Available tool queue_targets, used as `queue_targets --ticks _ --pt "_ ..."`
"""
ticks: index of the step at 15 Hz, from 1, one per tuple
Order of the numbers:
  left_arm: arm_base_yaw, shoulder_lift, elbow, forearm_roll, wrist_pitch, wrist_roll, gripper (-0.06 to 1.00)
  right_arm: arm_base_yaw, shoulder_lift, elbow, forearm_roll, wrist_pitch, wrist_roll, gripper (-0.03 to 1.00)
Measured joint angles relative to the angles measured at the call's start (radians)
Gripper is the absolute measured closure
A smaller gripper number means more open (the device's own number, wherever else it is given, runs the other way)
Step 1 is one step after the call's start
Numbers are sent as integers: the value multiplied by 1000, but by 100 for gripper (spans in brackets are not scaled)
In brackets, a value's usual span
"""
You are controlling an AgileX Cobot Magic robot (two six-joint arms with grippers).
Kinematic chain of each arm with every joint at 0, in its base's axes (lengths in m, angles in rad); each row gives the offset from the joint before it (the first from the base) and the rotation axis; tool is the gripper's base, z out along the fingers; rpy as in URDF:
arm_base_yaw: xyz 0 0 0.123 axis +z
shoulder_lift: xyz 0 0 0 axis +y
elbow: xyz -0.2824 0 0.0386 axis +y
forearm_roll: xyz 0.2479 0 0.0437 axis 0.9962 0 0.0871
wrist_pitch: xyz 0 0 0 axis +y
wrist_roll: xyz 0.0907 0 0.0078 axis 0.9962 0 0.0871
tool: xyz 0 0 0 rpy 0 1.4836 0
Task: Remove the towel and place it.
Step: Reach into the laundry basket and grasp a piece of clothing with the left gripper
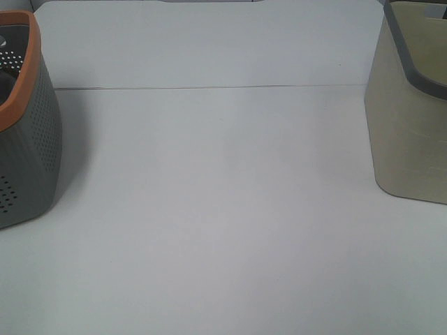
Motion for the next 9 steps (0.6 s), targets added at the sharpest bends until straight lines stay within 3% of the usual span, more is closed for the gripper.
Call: queue_targets --ticks 7,9 --pt "0 0 0 2 0 -1 12 0 0 0 0 0 0 34" --pt "0 0 0 18 0 -1 4 0 0 0 0 -1 0 34"
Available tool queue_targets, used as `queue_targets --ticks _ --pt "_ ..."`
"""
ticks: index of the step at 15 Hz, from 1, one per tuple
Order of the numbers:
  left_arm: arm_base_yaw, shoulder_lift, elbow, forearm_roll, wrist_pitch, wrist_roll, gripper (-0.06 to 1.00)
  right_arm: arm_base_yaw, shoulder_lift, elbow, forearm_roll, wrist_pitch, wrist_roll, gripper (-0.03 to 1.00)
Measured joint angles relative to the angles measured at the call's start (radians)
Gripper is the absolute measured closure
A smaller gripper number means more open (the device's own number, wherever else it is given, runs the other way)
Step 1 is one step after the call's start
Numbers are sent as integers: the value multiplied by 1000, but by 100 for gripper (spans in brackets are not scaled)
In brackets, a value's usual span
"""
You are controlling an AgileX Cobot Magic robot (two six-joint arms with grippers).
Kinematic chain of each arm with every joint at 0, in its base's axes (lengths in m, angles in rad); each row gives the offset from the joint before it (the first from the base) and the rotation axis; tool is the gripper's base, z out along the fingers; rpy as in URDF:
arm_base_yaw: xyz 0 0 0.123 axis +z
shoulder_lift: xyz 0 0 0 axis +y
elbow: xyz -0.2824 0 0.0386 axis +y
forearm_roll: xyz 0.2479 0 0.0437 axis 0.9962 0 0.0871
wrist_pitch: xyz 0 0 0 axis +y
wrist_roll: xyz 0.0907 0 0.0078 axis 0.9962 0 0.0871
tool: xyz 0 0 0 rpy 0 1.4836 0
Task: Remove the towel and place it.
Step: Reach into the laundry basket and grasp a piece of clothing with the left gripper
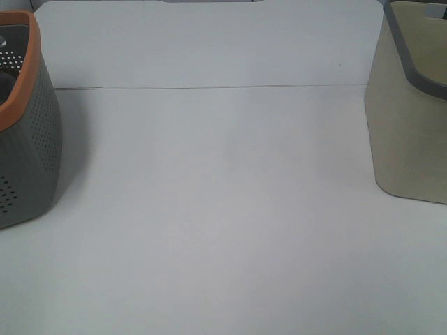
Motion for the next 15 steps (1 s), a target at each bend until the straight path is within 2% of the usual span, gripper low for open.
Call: queue_targets --ticks 1,3,15 --pt "0 0 0 0 0 0 0 0 0 0 0 0 0 34" --pt "0 0 0 0 0 0 -4 0 0 0 0 0 0 34" --pt "0 0 0 0 0 -1 -4 0 0 0 0 0 0 34"
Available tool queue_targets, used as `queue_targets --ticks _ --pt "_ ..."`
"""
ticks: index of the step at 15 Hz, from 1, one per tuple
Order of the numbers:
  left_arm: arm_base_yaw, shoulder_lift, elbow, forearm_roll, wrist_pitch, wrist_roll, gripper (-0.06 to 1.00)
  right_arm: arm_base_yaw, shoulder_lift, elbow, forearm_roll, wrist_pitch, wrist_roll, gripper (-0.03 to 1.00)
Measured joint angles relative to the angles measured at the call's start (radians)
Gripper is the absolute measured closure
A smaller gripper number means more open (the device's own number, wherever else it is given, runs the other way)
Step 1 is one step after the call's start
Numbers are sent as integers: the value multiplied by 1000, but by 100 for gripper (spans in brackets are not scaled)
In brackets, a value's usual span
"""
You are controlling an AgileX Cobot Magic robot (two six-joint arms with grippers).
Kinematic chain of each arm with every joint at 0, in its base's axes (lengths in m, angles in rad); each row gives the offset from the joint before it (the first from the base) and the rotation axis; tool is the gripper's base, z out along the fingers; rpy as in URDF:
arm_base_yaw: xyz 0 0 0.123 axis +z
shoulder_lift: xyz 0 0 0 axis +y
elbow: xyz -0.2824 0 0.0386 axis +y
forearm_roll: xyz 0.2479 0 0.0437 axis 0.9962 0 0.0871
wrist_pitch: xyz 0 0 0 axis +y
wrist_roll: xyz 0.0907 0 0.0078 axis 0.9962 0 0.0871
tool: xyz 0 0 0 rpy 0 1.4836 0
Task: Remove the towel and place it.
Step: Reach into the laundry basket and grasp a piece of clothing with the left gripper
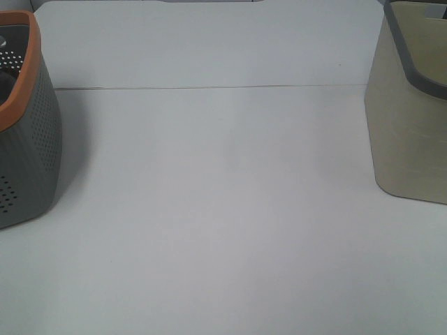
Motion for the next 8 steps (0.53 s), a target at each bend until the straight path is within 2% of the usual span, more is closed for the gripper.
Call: queue_targets --ticks 8 --pt "0 0 0 0 0 0 -4 0 0 0 0 0 0 34"
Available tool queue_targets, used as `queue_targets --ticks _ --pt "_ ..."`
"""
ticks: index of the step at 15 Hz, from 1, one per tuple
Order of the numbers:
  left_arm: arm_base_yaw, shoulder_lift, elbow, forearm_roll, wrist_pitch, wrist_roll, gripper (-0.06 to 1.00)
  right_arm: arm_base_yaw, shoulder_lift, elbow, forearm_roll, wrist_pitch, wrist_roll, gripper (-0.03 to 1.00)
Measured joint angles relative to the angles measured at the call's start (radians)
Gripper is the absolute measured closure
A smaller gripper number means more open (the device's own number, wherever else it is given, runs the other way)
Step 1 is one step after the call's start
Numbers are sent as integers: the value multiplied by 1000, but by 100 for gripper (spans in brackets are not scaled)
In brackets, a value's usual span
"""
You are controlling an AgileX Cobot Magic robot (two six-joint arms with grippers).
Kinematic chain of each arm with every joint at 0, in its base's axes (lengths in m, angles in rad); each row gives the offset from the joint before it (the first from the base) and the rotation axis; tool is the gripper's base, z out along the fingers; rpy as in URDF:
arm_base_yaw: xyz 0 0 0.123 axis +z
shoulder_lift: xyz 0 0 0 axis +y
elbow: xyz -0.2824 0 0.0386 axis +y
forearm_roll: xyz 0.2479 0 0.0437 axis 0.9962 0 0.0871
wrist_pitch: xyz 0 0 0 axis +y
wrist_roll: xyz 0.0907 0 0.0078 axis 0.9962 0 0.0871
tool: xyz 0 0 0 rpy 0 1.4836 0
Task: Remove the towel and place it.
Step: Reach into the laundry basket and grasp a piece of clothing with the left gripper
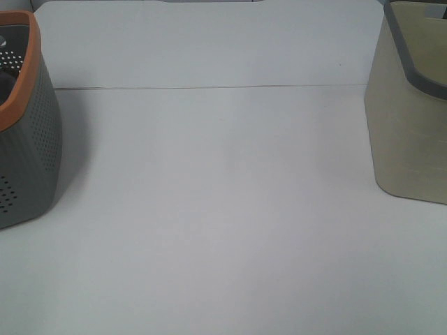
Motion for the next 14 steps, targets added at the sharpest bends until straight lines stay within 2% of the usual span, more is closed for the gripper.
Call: queue_targets --ticks 14 --pt "0 0 0 0 0 -2 -4 0 0 0 0 0 0 34"
